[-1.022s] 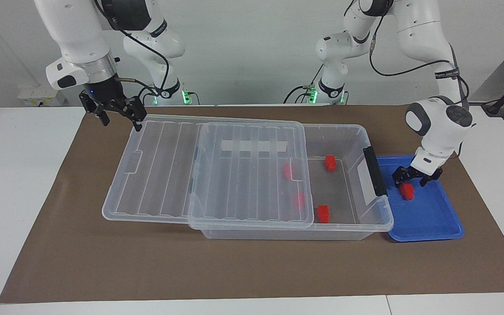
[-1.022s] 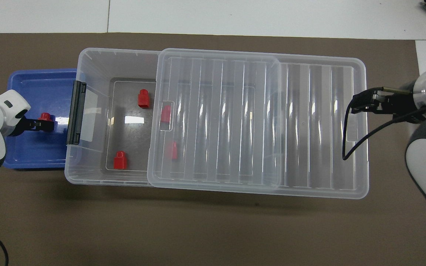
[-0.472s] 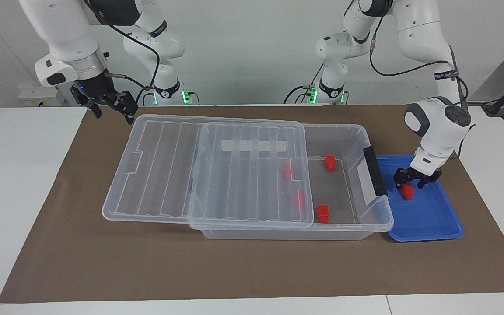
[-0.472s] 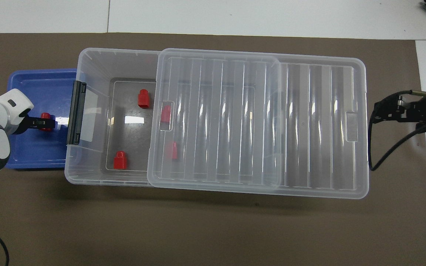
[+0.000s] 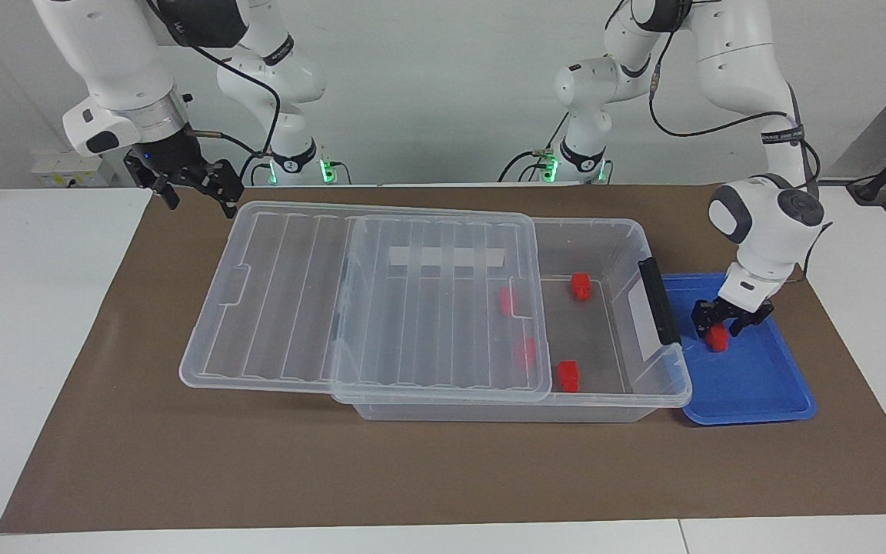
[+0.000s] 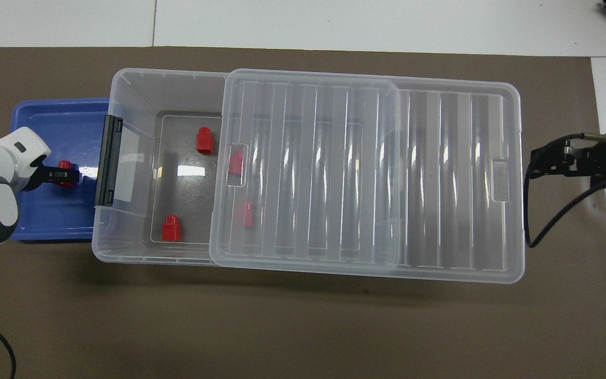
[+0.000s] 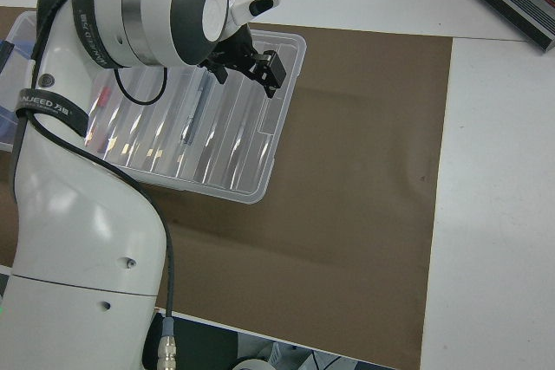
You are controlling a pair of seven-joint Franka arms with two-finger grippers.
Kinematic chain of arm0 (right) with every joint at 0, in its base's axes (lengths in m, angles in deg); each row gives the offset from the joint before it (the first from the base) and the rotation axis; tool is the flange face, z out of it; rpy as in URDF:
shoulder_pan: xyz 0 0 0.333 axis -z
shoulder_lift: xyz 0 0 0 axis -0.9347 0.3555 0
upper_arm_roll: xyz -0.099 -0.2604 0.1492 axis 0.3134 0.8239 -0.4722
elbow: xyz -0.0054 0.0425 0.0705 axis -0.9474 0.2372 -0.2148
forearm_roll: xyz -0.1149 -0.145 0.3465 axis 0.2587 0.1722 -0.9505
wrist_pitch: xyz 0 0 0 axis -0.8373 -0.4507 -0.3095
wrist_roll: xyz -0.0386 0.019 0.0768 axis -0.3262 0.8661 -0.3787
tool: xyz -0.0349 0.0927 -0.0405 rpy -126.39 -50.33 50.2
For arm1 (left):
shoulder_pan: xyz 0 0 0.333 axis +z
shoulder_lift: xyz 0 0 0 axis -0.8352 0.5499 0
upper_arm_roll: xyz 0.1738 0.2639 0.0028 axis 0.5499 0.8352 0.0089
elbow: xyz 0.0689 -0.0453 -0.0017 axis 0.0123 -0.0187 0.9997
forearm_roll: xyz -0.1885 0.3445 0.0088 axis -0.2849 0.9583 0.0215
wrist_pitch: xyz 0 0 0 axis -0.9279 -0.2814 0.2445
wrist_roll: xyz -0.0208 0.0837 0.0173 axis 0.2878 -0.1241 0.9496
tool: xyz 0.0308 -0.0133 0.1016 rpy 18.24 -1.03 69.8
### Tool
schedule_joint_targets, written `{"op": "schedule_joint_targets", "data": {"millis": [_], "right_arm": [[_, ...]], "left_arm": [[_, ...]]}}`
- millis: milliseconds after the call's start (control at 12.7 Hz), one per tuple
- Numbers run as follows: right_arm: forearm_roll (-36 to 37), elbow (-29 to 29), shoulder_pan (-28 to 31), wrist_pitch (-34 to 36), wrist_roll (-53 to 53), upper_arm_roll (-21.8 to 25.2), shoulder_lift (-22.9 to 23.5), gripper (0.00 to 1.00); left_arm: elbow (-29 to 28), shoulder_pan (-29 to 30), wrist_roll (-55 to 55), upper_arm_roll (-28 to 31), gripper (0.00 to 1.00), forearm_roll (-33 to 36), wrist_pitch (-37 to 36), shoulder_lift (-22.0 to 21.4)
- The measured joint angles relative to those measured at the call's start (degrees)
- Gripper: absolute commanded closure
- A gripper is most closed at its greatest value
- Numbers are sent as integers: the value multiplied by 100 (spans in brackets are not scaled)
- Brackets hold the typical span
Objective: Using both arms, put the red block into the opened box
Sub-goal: 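Grasp the red block in the blue tray with the left gripper and lift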
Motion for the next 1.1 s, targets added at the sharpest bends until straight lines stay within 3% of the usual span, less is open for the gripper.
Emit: {"op": "schedule_joint_targets", "data": {"millis": [79,472,707,1100], "right_arm": [[0,0,10,0,0,1,-2,0],[0,3,53,0,0,6,-14,0],[0,6,53,0,0,6,-19,0],[0,8,56,0,0,6,-21,0]], "left_arm": [[0,-4,0,0,97,0,0,2],[152,-21,16,-5,100,0,-387,1],[893,-42,16,-71,100,0,-1776,-130],[2047,-253,-337,-134,100,-637,-4166,-828]]}}
